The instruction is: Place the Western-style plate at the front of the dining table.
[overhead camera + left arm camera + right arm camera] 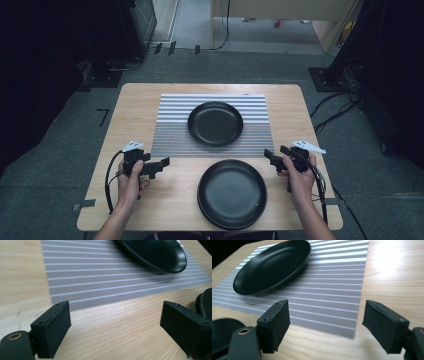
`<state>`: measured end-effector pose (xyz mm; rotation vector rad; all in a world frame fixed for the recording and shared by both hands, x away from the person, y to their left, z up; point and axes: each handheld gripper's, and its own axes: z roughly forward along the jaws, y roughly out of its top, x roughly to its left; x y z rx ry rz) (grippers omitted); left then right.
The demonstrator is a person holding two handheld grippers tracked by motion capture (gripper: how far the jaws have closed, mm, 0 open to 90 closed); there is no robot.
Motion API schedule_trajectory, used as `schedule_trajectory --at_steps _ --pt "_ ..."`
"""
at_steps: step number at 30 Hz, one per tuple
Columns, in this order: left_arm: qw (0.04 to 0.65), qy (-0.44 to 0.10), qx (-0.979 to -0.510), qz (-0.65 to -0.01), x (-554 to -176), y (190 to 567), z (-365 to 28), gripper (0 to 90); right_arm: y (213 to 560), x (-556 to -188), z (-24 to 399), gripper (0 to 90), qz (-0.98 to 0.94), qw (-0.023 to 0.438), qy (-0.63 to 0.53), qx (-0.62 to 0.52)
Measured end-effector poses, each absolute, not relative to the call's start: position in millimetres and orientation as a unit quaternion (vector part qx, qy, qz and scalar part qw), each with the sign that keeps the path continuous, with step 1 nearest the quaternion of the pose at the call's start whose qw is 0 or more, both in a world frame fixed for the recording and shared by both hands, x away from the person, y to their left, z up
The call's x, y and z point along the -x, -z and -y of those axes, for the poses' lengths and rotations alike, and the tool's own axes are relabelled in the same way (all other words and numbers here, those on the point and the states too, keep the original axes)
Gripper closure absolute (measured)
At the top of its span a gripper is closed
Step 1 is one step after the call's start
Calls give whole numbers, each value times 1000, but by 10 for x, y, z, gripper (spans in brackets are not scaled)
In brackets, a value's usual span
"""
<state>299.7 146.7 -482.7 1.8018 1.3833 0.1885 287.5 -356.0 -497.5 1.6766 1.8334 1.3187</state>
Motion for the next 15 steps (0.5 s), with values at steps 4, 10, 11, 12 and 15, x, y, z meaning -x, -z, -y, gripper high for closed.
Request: schedule_trajectory --at_steps 4,10,11,12,15 --pt "417 -80 -712 -560 -2908 4866 -1594 93 4963 -2757 3630 201 -648 177 -454 -585" --pt "408 -82 -707 -572 -2779 4941 -1783 93 4965 -2608 3758 198 -648 187 -448 -587" --pt "407 -84 -705 -575 -2757 4950 -1813 93 4974 -2555 3811 202 -646 191 -444 -591" --pt "406 -86 -704 -576 -2734 4955 -1846 93 4981 -2529 3838 200 -646 189 -444 -592" --pt "401 -89 -701 -583 -2673 4981 -1936 93 5003 -2450 3911 197 -645 189 -443 -594"
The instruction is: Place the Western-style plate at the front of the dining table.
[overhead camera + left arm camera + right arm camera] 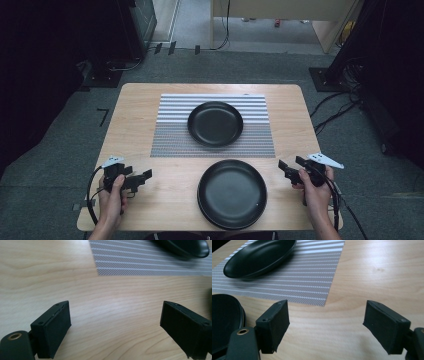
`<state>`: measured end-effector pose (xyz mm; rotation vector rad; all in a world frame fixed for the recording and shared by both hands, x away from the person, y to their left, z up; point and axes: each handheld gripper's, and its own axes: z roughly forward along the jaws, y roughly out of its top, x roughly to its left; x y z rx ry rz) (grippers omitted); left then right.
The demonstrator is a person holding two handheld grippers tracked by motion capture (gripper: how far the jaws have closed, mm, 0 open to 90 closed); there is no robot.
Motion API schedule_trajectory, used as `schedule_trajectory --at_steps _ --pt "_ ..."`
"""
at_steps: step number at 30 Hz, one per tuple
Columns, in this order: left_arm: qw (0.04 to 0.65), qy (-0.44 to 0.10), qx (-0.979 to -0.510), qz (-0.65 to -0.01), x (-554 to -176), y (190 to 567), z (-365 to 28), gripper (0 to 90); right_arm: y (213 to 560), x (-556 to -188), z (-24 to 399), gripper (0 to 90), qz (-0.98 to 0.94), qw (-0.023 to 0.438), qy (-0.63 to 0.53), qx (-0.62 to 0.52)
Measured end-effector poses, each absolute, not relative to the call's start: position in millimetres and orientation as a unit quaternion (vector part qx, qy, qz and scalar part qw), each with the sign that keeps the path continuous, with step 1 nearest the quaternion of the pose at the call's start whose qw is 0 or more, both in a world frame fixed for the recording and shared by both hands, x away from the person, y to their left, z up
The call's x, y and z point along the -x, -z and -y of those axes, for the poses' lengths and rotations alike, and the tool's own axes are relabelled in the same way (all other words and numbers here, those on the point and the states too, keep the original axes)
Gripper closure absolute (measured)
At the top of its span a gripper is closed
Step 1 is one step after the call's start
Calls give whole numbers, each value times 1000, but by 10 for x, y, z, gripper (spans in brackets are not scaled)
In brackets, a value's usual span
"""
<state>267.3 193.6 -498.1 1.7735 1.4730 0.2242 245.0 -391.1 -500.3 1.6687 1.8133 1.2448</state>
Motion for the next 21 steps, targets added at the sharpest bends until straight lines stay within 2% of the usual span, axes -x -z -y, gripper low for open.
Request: schedule_trajectory --at_steps 8,21 --pt "393 -93 -694 -596 -2537 5061 -2111 93 5059 -2268 4085 186 -640 186 -434 -606" --pt "373 -158 -690 -600 -2286 5102 -2296 93 5151 -1890 4334 176 -647 192 -401 -619"
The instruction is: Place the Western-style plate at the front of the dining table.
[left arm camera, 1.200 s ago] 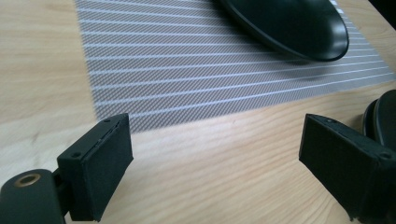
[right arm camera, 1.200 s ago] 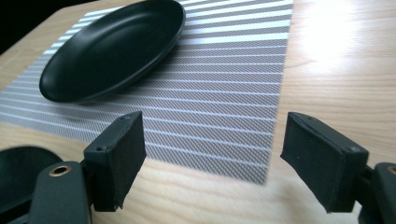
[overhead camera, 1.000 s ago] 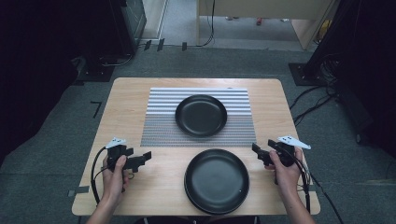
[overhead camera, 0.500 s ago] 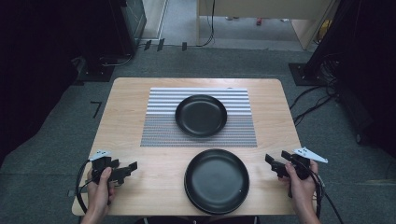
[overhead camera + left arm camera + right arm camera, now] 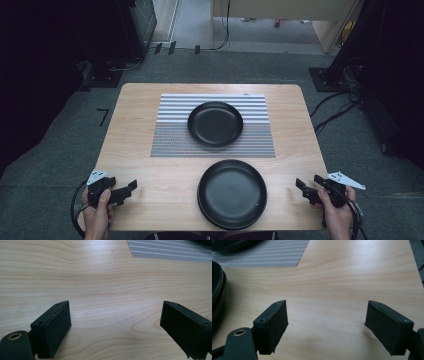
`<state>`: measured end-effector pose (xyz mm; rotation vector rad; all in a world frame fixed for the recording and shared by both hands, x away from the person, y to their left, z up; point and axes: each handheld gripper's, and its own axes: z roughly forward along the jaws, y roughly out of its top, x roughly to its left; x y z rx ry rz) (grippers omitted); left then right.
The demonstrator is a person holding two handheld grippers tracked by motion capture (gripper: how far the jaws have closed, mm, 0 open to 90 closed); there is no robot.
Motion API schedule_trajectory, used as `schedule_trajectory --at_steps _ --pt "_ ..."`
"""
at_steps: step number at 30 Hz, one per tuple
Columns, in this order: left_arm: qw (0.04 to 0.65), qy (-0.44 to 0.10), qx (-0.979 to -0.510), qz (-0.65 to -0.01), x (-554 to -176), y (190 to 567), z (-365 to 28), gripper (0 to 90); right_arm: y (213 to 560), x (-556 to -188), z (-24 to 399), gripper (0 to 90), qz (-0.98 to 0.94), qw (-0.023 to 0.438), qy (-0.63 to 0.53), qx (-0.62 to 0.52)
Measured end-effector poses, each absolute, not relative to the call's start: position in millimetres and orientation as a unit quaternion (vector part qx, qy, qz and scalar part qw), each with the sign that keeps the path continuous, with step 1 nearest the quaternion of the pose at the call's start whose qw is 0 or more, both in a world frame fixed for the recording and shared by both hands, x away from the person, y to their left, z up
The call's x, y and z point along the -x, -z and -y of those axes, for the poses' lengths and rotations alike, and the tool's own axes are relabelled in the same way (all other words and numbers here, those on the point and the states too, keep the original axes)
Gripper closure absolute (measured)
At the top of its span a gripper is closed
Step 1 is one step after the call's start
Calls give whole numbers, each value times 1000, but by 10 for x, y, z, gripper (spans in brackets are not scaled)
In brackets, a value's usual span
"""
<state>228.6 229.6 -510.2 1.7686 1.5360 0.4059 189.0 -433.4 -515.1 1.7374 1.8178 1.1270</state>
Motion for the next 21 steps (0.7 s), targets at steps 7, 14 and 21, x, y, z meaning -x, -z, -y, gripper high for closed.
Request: schedule_trajectory --at_steps 7,14,21 --pt "355 -187 -692 -601 -2187 5122 -2369 93 5208 -1755 4387 175 -654 200 -371 -629" --pt "335 -224 -694 -597 -2174 5160 -2417 89 5263 -1676 4296 149 -665 240 -347 -616" --pt "303 -246 -716 -579 -2188 5188 -2316 47 5292 -1698 4193 103 -676 265 -320 -608"
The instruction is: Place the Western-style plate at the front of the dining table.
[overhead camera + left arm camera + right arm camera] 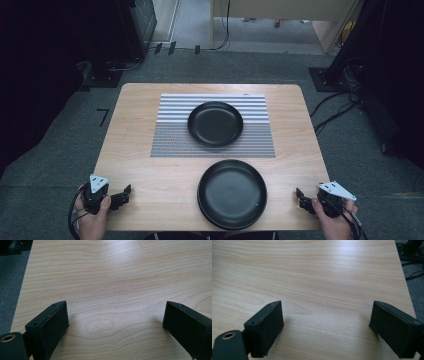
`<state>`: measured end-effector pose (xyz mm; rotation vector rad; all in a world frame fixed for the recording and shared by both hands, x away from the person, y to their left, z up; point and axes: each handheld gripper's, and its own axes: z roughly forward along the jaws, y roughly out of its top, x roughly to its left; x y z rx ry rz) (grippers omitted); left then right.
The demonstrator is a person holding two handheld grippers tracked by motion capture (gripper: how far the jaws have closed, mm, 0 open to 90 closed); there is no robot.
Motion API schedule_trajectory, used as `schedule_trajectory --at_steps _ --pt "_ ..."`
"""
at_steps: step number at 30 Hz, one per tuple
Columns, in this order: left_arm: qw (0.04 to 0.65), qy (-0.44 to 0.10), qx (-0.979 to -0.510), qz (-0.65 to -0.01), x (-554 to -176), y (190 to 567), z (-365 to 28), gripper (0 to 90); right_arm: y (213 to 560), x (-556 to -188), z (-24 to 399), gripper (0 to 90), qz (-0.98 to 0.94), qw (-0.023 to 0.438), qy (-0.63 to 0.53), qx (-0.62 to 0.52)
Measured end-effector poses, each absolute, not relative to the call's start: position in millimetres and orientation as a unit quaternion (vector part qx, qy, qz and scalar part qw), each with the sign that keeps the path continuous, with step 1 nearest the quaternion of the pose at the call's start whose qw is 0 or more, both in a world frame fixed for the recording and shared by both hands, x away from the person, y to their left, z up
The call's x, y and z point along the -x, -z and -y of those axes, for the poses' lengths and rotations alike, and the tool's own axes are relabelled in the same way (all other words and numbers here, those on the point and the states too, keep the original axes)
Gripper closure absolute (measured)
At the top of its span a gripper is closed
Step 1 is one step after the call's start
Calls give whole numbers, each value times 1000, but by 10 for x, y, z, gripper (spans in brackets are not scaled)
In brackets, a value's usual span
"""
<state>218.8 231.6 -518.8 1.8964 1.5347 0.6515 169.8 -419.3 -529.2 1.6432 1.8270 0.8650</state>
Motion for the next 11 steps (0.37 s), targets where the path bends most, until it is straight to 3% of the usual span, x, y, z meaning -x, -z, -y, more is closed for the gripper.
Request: schedule_trajectory --at_steps 11 --pt "303 -245 -717 -578 -2193 5188 -2314 42 5294 -1715 4163 51 -677 261 -315 -611"
